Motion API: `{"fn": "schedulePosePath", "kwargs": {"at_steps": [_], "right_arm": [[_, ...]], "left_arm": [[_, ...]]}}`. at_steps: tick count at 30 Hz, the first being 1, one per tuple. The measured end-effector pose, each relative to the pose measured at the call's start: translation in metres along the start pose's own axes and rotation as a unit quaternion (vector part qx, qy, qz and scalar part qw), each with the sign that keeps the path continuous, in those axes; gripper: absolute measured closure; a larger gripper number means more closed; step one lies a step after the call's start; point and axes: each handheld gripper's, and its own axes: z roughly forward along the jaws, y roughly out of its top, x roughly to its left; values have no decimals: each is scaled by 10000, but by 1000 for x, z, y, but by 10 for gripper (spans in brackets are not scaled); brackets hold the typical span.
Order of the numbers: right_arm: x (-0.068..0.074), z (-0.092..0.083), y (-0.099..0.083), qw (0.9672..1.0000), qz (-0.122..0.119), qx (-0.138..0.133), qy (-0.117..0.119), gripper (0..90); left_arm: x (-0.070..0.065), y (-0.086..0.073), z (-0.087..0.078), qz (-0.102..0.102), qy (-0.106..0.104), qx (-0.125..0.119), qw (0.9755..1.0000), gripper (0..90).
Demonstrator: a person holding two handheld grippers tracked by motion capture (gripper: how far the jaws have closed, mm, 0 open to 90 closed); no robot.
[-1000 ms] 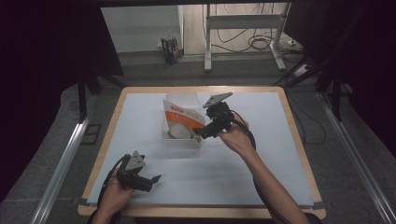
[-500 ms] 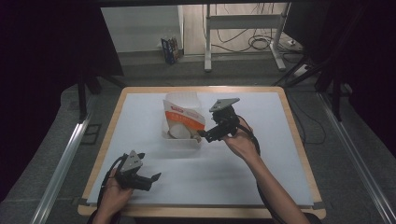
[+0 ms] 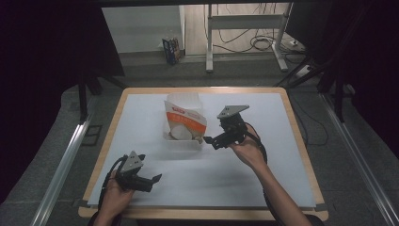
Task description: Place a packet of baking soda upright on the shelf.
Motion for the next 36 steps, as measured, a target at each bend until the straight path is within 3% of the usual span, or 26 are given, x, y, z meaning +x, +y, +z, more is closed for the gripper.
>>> {"fn": "schedulePosePath", "kwargs": {"at_steps": [11, 18, 24, 31, 36], "right_arm": [[9, -11, -8, 10000, -78, -5, -33, 0], [11, -16, -23, 9999, -61, 130, -65, 0], [10, -22, -35, 9998, 16, 141, -100, 0], [12, -30, -42, 9999, 71, 49, -119, 0], [15, -34, -48, 9998, 106, 63, -138, 0]], "left_arm": [[-1, 1, -1, -21, 0, 67, 10000, 26], [0, 0, -2, -103, -12, 43, 9999, 26], [6, -2, -6, -343, -123, -319, 9988, 27], [5, -3, -6, -186, 98, -467, 9987, 0], [6, -4, -10, -275, 153, -747, 9967, 0]]}}
